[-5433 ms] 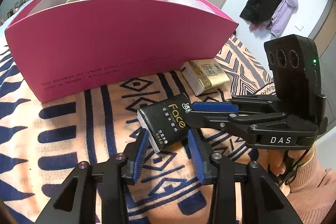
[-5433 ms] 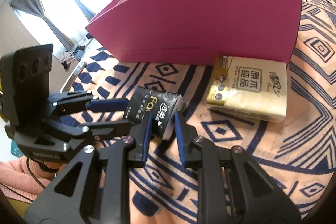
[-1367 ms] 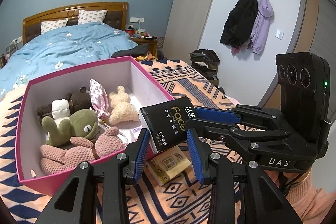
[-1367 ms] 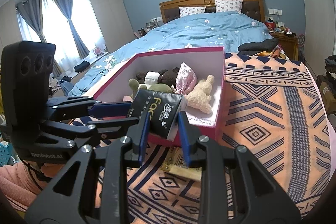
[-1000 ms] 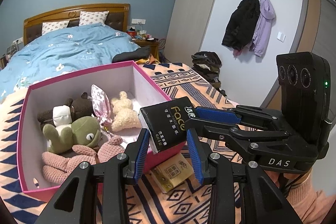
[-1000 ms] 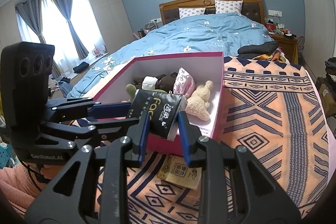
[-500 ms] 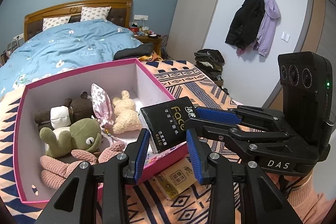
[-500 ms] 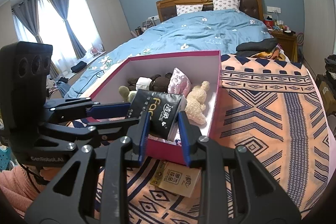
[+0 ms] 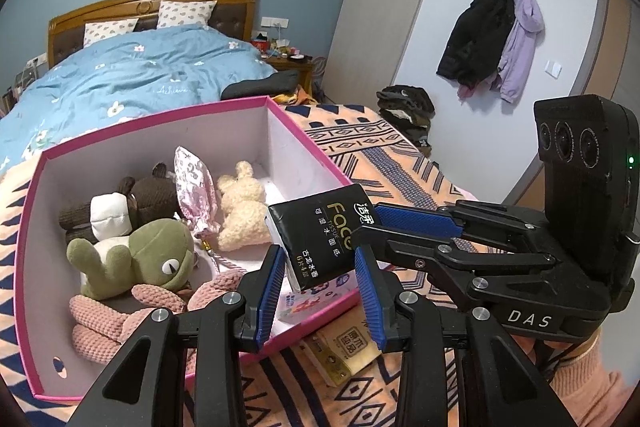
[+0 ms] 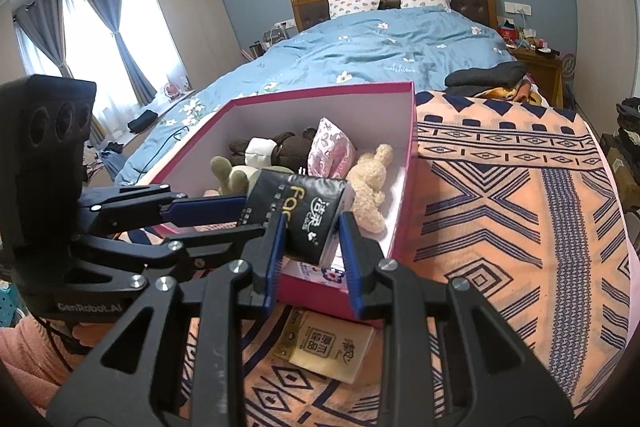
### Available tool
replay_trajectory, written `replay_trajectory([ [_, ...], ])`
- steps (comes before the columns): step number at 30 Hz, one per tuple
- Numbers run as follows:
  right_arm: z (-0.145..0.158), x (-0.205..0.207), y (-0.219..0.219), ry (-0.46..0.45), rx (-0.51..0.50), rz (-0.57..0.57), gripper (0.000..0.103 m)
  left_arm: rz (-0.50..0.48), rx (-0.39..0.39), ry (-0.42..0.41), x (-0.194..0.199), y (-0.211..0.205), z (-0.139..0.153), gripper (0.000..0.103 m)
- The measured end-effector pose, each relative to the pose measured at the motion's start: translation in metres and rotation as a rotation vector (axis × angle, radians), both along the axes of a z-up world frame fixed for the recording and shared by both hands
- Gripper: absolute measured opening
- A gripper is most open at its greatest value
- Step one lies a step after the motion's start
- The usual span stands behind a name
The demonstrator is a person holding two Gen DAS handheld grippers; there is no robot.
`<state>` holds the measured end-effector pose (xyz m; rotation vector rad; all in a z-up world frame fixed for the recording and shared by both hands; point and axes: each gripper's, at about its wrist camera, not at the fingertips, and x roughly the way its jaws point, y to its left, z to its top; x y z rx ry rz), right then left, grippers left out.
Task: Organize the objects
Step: 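Lower the black tissue pack into the box and open the right gripper, then move the right gripper down to the cream paper tissue pack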
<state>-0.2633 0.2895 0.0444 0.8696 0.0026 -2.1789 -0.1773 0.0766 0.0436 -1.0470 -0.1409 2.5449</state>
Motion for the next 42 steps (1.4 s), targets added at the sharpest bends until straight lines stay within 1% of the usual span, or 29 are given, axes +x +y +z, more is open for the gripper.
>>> replay_trajectory([
  [5, -0.006, -0.007, -0.005, -0.015, 0.023, -0.007, 0.030, 0.002, 0.017, -0.035, -0.009, -0.004, -0.008, 0.036],
  [9, -0.011, -0.011, -0.010, -0.026, 0.048, -0.010, 0.030, 0.006, 0.016, -0.055, -0.015, -0.007, -0.013, 0.036],
  [11, -0.012, -0.012, -0.013, -0.026, 0.058, -0.007, 0.026, 0.007, 0.022, -0.065, -0.018, -0.008, -0.014, 0.036],
  [14, -0.014, -0.014, -0.017, -0.025, 0.071, -0.009, 0.025, 0.018, 0.024, -0.076, -0.021, -0.011, -0.018, 0.036],
  [18, -0.014, -0.013, -0.015, -0.031, 0.049, -0.007, 0.025, 0.030, 0.027, -0.067, -0.017, -0.015, -0.019, 0.036],
  [21, -0.010, -0.006, -0.009, -0.015, 0.028, 0.003, 0.027, 0.030, 0.022, -0.033, -0.008, -0.016, -0.017, 0.040],
  [24, -0.005, 0.005, 0.000, 0.007, 0.003, 0.014, 0.033, 0.027, 0.006, 0.019, 0.007, -0.016, -0.012, 0.049],
  [26, -0.002, 0.013, 0.008, 0.022, -0.015, 0.023, 0.037, 0.021, -0.001, 0.053, 0.018, -0.016, -0.008, 0.060],
  [27, 0.000, 0.019, 0.014, 0.032, -0.026, 0.025, 0.038, 0.016, -0.006, 0.071, 0.024, -0.016, -0.006, 0.062],
  [29, 0.000, 0.025, 0.022, 0.028, -0.049, 0.040, 0.048, 0.008, -0.012, 0.102, 0.034, -0.016, -0.003, 0.073],
  [31, -0.001, 0.031, 0.028, 0.025, -0.057, 0.043, 0.051, 0.002, -0.019, 0.130, 0.047, -0.018, -0.002, 0.073],
  [33, -0.007, 0.037, 0.033, 0.022, -0.044, 0.044, 0.051, -0.005, -0.014, 0.148, 0.059, -0.020, -0.002, 0.073],
  [36, -0.022, 0.039, 0.039, -0.019, -0.030, 0.041, 0.051, -0.011, 0.008, 0.171, 0.074, -0.022, -0.003, 0.073],
  [38, -0.038, 0.034, 0.039, -0.080, -0.018, 0.033, 0.051, -0.015, 0.017, 0.168, 0.079, -0.021, -0.005, 0.073],
  [42, -0.066, 0.023, 0.036, -0.170, 0.005, 0.019, 0.051, -0.025, -0.009, 0.143, 0.086, -0.014, -0.016, 0.073],
])
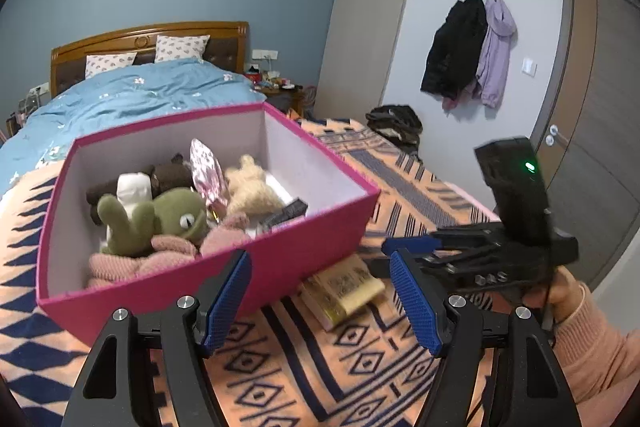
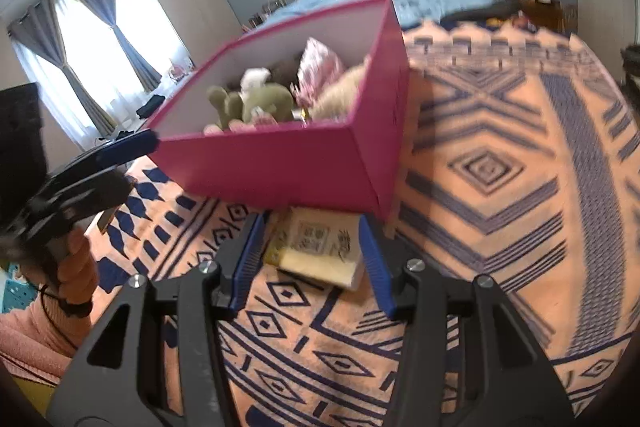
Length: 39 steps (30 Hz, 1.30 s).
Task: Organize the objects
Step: 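Move the right gripper down to the cream paper tissue pack, then close the right gripper on the cream tissue pack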
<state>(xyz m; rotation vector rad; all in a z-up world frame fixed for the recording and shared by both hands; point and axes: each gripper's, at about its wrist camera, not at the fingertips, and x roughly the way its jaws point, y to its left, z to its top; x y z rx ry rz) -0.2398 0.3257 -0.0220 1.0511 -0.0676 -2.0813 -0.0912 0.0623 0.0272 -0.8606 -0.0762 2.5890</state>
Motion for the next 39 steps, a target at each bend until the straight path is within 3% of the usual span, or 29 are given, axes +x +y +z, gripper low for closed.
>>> replay_trajectory([
  [9, -0.030, -0.020, -0.008, -0.083, 0.030, -0.030, 0.051, -0.010, 0.007, -0.134, -0.006, 0.009, -0.039, 0.072],
  [15, -0.039, -0.018, -0.016, -0.092, 0.050, -0.012, 0.048, -0.006, -0.018, -0.244, -0.026, 0.020, -0.063, 0.055],
  [17, -0.041, -0.016, -0.017, -0.094, 0.049, -0.004, 0.041, -0.008, 0.002, -0.297, -0.035, 0.021, -0.072, 0.043],
  [21, -0.041, -0.012, -0.017, -0.088, 0.047, 0.005, 0.038, -0.016, 0.037, -0.354, -0.043, 0.022, -0.084, 0.033],
  [39, -0.042, 0.011, -0.014, -0.119, 0.026, 0.045, 0.038, -0.023, 0.066, -0.374, -0.028, 0.012, -0.081, 0.033],
])
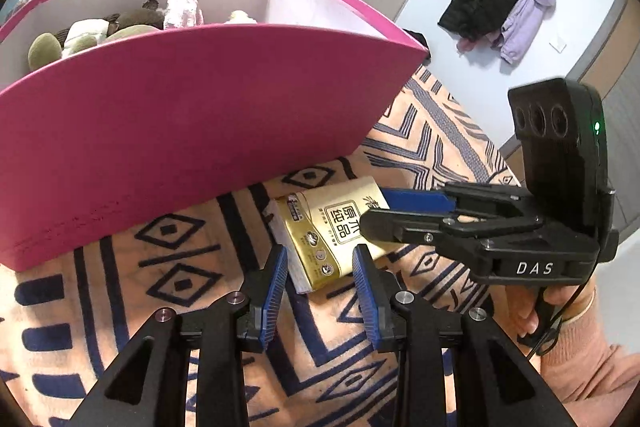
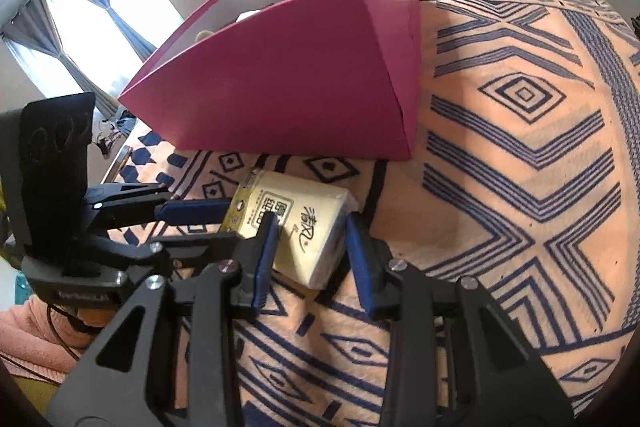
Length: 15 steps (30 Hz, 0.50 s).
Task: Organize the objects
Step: 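Close the right gripper on the cream tissue pack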
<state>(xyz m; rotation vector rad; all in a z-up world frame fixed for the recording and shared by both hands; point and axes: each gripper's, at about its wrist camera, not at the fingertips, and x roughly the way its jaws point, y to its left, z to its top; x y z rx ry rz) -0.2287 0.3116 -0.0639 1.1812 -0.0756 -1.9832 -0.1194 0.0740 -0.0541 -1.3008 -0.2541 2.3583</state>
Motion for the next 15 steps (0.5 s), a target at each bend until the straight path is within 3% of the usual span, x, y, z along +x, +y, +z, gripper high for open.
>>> replay_trajectory([
  [15, 0.0035, 0.0069, 0.0035, 0.001, -0.018, -0.013, 0.038, -0.001, -0.031, 0.011, 0.0041, 0.0079, 0.0044, 0.032],
])
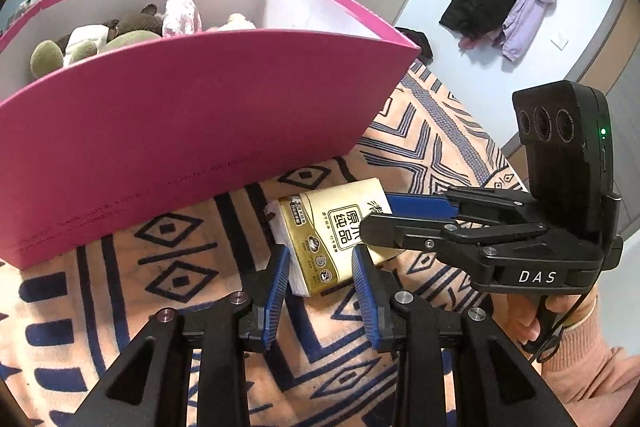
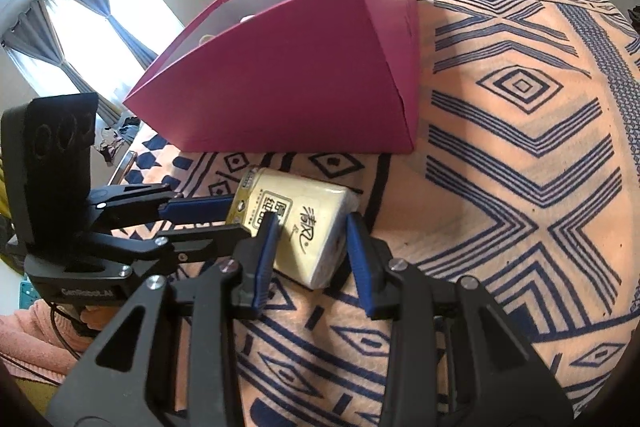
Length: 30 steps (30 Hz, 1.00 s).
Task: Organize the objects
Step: 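Close the right gripper on the cream tissue pack, then lift the cream tissue pack with the right gripper over the box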
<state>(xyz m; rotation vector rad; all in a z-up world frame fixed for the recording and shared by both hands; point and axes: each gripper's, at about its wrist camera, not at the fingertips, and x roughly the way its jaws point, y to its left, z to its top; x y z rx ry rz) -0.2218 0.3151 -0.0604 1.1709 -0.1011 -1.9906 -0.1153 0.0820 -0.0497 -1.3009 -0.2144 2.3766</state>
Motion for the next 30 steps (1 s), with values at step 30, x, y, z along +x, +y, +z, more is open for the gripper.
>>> replay_trajectory([
  [30, 0.042, 0.027, 0.008, 0.140, -0.010, -0.020, 0.038, -0.024, -0.054, 0.140, 0.032, 0.015, 0.046, 0.032],
])
